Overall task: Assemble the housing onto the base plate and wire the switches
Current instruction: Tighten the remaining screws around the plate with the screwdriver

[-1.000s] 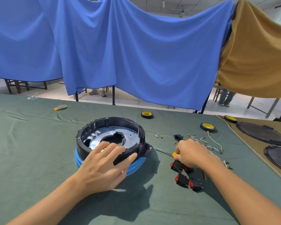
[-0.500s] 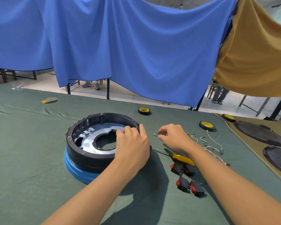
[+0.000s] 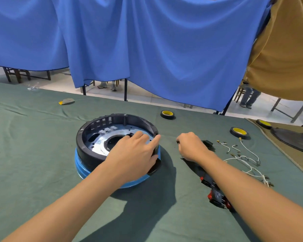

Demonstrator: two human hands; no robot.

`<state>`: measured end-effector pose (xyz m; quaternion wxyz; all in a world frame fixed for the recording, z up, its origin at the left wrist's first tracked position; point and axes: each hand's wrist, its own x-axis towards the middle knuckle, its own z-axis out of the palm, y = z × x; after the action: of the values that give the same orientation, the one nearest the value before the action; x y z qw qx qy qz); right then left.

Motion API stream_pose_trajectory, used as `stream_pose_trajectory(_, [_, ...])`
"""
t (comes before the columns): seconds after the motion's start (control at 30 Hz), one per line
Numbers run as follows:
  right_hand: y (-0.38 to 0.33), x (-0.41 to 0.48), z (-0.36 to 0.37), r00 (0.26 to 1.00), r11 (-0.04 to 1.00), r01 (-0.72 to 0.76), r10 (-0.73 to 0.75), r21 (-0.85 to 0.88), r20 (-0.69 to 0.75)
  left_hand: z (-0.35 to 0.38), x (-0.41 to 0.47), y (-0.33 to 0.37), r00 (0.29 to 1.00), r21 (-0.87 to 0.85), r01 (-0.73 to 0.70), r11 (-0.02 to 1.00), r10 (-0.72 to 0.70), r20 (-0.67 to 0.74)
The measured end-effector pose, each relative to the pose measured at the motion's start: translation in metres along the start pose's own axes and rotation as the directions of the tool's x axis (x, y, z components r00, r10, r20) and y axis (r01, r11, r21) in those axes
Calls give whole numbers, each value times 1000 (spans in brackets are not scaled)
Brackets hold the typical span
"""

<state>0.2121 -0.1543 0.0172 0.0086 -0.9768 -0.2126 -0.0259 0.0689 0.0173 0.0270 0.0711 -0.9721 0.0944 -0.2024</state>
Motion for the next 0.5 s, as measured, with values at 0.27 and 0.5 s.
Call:
stream_pose_trajectory(0.27, [-8, -8, -3, 992, 996, -35, 45, 87, -114, -14, 1, -5, 996, -86, 94, 992, -93, 13])
stream_pose_trajectory(0.5, [-9, -32, -20, 966, 879, 82, 46, 469, -254, -8, 28, 15, 918, -88, 396, 914, -393, 58])
